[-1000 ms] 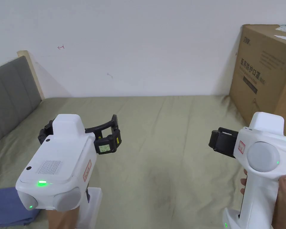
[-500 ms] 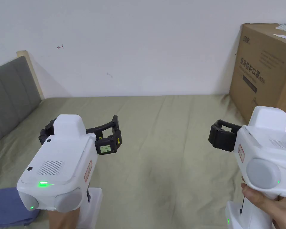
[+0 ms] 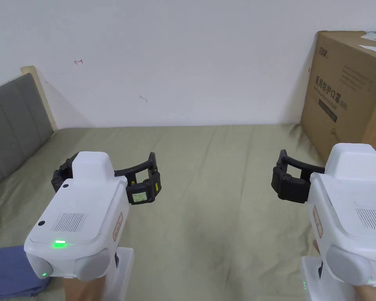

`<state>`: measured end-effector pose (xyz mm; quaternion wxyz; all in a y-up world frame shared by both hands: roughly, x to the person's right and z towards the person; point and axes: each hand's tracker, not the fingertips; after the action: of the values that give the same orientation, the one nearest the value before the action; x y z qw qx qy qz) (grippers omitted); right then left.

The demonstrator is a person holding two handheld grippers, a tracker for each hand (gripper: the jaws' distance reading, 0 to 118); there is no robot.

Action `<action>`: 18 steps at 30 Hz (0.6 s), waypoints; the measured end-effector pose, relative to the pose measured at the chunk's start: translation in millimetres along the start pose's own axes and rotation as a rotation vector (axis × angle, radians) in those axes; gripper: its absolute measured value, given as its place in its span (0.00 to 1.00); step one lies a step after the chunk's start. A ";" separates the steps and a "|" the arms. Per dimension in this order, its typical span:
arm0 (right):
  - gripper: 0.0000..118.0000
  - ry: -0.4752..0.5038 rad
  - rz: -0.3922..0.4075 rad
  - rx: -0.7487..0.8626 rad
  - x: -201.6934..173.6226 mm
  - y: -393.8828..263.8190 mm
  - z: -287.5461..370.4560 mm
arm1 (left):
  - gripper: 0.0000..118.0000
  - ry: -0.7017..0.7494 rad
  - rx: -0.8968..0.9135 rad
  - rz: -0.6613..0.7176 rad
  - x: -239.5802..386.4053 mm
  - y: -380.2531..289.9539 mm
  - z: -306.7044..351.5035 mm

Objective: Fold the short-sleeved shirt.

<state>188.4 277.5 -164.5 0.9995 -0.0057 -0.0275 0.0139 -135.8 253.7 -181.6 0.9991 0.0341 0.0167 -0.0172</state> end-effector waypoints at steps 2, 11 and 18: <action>0.99 -0.001 -0.008 -0.005 0.9 0.2 -0.1 | 1.00 0.001 0.001 -0.001 0.2 -0.6 0.5; 0.99 -0.006 -0.012 -0.010 4.3 0.7 0.8 | 1.00 0.005 -0.003 0.000 -2.3 -0.6 0.4; 0.99 -0.003 -0.005 -0.009 5.1 1.0 2.3 | 1.00 0.005 -0.005 0.001 -0.9 -0.3 3.0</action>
<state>193.3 278.7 -162.0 0.9995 -0.0101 -0.0288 0.0114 -136.6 253.1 -178.6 0.9992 0.0316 0.0193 -0.0165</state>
